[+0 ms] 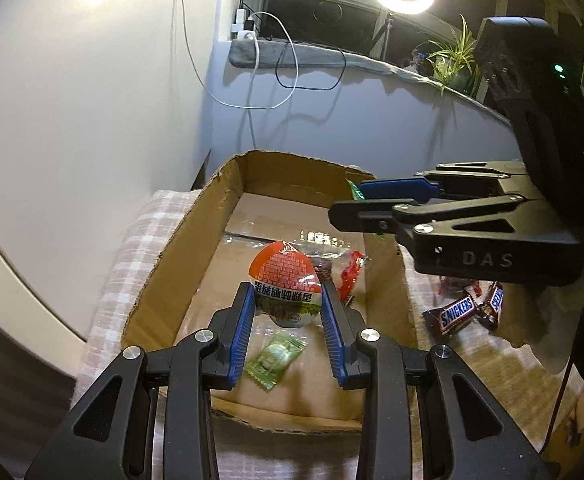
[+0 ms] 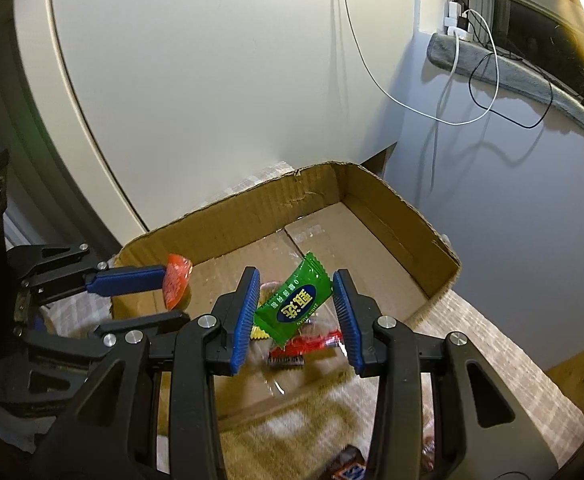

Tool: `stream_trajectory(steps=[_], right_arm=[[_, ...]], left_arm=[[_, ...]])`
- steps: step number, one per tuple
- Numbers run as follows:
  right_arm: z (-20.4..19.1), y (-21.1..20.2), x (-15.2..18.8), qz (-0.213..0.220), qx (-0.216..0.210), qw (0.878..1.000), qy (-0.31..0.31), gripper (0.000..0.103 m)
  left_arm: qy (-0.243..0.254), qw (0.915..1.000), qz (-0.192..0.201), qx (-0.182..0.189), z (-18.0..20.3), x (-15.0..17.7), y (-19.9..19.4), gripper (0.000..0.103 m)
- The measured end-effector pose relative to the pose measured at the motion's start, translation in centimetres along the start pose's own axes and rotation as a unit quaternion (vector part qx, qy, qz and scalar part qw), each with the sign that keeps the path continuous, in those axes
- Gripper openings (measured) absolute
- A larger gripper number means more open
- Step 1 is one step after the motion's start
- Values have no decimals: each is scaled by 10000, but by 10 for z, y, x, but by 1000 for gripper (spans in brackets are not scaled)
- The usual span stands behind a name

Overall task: Organize snacks
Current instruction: 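Open the left tool to drop the orange candy while the right tool drops the green packet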

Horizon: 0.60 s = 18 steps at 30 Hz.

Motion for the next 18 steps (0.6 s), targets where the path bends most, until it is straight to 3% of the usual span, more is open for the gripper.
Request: stream_trajectory(steps=[12,16,18], right_arm=[[3,10,-7,35,77,9999,106,43],[5,4,-10,147,139,9997,143,70],[5,1,-10,180,169,9996,122,72]], left_arm=[[-89,9999,4,-121,-5,-3,2,33],[-72,9998,52,-161,-4,-4,-1,43],[-58,9998,73,-176,-4,-4,-3,43]])
Point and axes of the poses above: each gripper's, at about its wrist camera, not at the fingertips, and y roughly the way its jaws point, z to its right, x to its underside, the point moved 5 cm from there along y, roughly the way its jaws point, and after that the axes turned 1 degree about -y, right-handed, at the moved point
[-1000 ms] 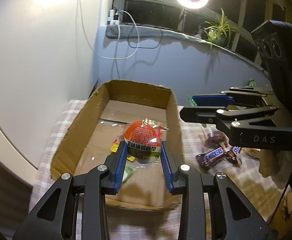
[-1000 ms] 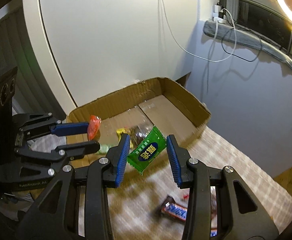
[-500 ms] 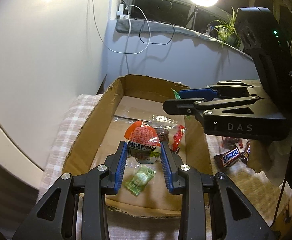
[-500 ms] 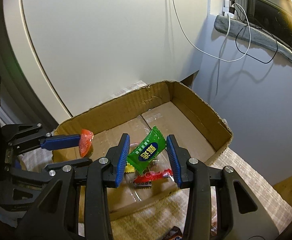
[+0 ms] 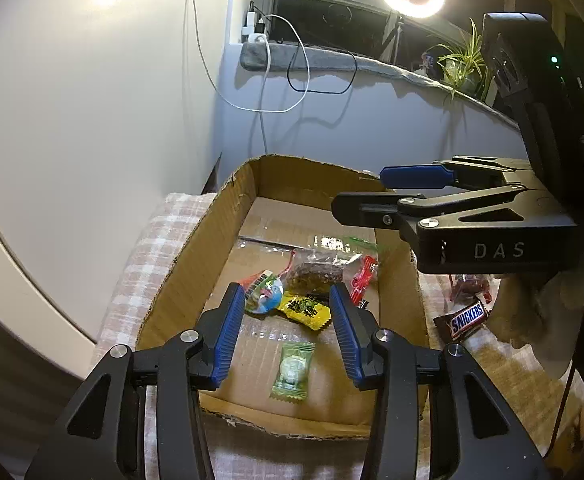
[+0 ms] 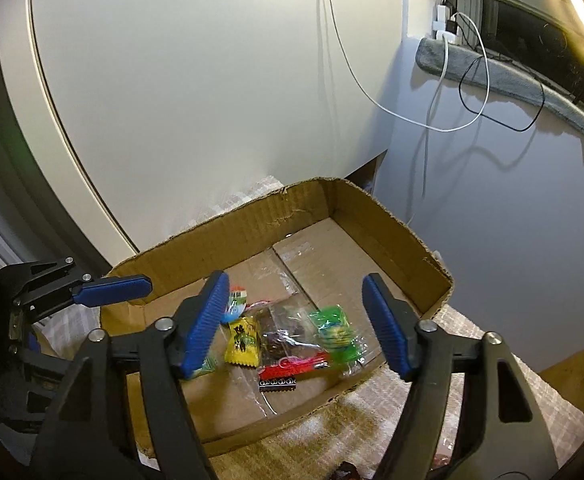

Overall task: Organize snacks
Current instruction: 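Open the left tool to drop the orange candy while the right tool drops the green packet, then move both open tools away from the box back over the table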

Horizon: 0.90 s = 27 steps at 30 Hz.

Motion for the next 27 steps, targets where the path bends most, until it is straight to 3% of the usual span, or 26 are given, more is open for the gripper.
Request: stream_trajectory(steps=[9,23,24,27], right_arm=[[3,-18,3,89,129,9999,55,79],[11,-66,22,226,340,9991,105,81],[12,-69,23,240,363,9990,104,82],[17,-83,29,335,476,9982,147,94]], left_arm=[[53,9999,111,-1,8,0,-12,43],[293,9990,331,88,41,-1,-37,43],[312,9989,337,93,44,-1,-38,44],[338,9986,396,93,50,0,-42,62]])
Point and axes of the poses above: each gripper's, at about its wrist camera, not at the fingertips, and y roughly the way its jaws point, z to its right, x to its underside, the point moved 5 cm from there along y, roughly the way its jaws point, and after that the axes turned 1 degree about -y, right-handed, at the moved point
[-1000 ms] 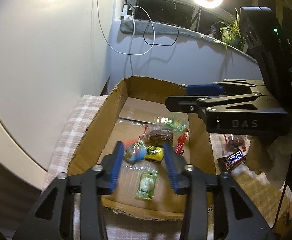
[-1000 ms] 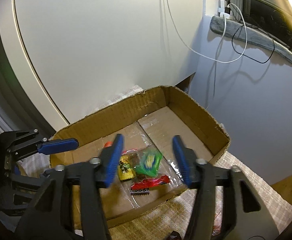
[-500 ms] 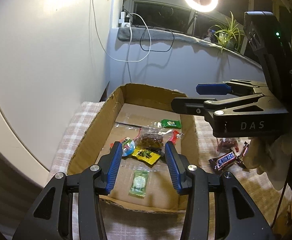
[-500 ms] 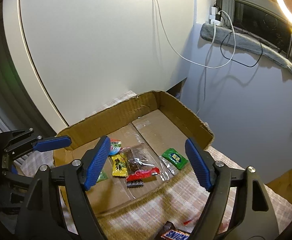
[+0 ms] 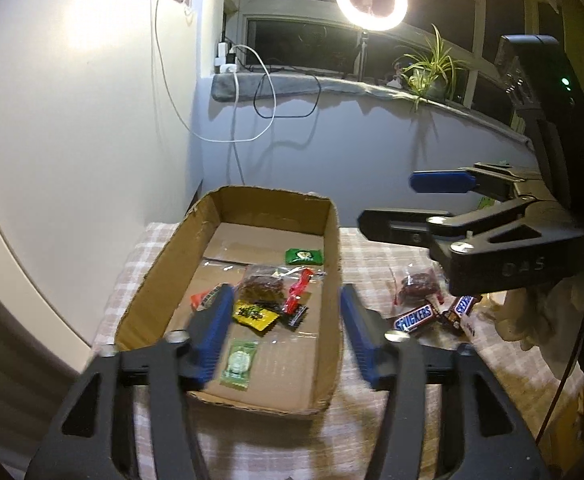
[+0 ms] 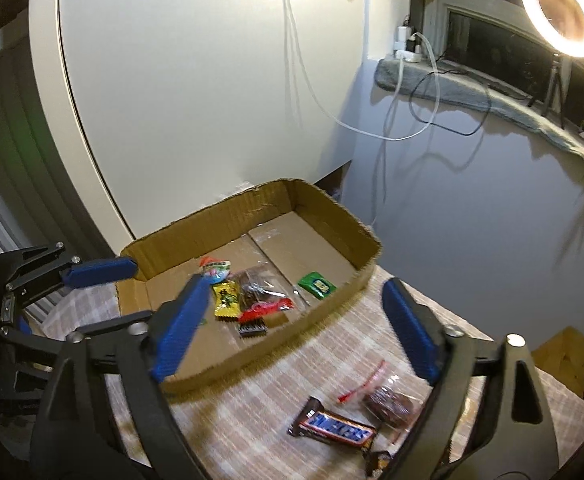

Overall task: Organize snacks
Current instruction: 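Move both open tools away from the box back over the table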

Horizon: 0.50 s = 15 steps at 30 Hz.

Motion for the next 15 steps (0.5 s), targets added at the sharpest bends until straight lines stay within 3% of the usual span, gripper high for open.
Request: stream_trajectory(steps=[5,15], right_arm=[[17,-24,12,65,85,9998,156,100],[77,-79,59,50,657,9966,503,100]], left_arm=[[35,10000,14,64,11,2,-3,62],[142,9991,-158,379,45,14,5,62]])
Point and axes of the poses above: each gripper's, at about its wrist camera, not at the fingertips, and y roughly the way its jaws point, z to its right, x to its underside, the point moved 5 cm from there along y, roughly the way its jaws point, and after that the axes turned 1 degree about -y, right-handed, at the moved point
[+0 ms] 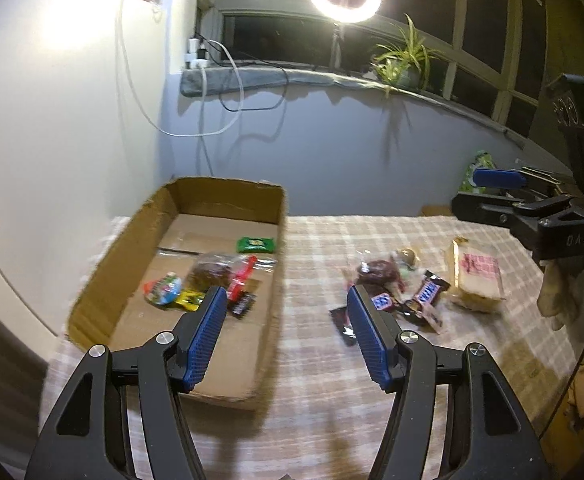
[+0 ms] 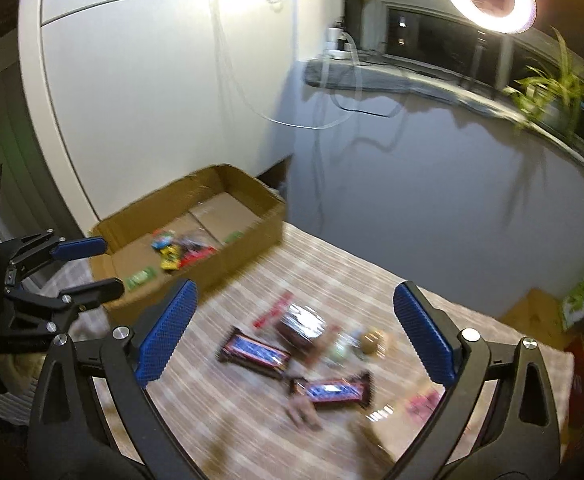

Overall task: Organize snacks
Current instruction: 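Move both open tools away from the box back over the table, then lower the right tool onto the clear bag of sliced bread and close it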

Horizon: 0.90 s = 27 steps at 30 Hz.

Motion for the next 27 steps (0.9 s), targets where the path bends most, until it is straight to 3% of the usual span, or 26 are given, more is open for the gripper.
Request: stream_trajectory(steps=[11,18,27], right_arm=[[89,-28,61,-295,326,9962,754,100],[129,-22,90,-538,161,9905,1255,100],[176,7,107,-823,-452,9749,2020,100]], left_arm=[[219,9979,-358,501,61,14,26,62],[258,9940,-627,864,102,24,43,62],[299,9838,-1072,1407,162,37,70,62]])
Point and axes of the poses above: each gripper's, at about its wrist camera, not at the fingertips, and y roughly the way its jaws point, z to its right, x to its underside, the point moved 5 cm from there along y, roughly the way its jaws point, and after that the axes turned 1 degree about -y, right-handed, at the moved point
